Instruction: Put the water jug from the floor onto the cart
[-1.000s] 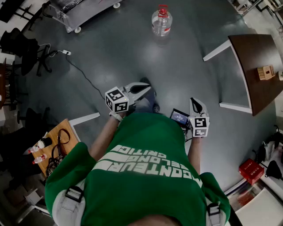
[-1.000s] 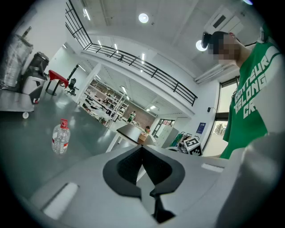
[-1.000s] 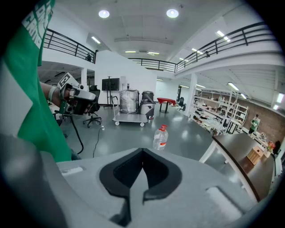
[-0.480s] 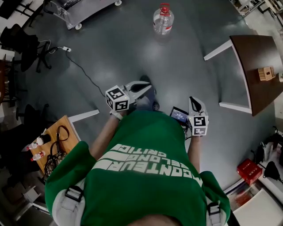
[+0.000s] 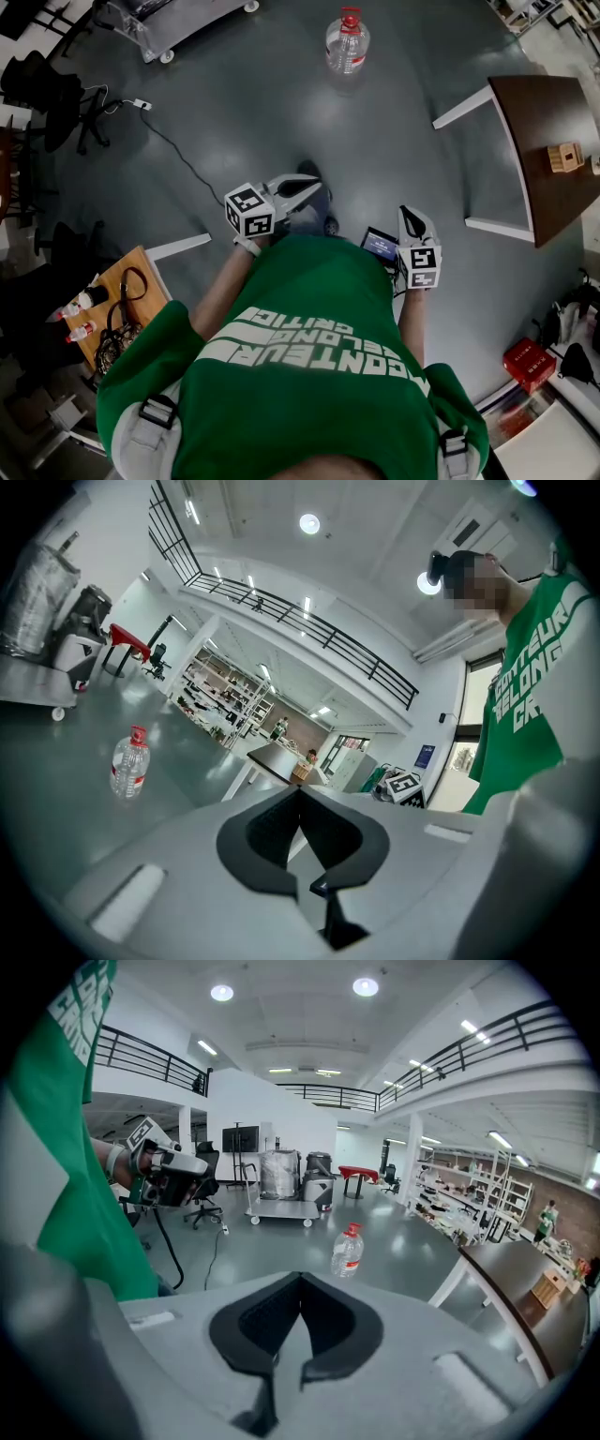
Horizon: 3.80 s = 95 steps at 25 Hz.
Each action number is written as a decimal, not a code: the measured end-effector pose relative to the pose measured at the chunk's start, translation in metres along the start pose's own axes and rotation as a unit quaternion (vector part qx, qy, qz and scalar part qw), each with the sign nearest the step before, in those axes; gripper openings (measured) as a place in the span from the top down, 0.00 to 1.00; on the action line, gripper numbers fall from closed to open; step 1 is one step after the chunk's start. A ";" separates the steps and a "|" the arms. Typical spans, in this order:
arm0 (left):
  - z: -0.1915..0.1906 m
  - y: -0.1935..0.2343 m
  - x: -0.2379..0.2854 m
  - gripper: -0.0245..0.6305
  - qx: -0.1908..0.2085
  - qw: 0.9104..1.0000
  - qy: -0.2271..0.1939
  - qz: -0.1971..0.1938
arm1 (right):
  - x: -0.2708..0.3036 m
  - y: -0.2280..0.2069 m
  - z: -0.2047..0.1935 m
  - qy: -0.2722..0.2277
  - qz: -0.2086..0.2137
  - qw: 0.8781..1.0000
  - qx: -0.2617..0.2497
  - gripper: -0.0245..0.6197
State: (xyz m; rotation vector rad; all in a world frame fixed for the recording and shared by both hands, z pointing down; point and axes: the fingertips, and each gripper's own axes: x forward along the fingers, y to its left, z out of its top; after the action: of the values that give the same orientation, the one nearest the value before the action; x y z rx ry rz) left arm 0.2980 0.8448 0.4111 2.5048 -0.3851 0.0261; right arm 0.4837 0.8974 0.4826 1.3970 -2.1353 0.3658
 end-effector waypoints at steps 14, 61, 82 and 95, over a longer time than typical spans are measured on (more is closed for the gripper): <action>0.004 0.012 0.007 0.95 -0.008 1.000 0.001 0.004 | 0.012 -0.008 0.001 0.008 0.006 1.000 0.001 0.97; 0.080 0.086 0.108 0.95 -0.020 1.000 0.016 -0.008 | 0.080 -0.122 0.051 0.017 0.001 0.999 0.028 0.97; 0.126 0.160 0.093 0.95 -0.038 0.999 -0.009 0.004 | 0.161 -0.123 0.126 0.030 0.036 0.999 -0.019 0.97; 0.144 0.223 0.066 0.96 -0.052 0.997 -0.055 0.031 | 0.221 -0.107 0.177 0.039 0.078 0.992 -0.094 0.97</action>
State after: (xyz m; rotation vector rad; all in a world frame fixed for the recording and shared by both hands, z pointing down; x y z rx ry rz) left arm 0.2890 0.5718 0.4248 2.3969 -0.4958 -0.1055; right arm 0.4599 0.5962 0.4606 1.0971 -2.1586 0.2656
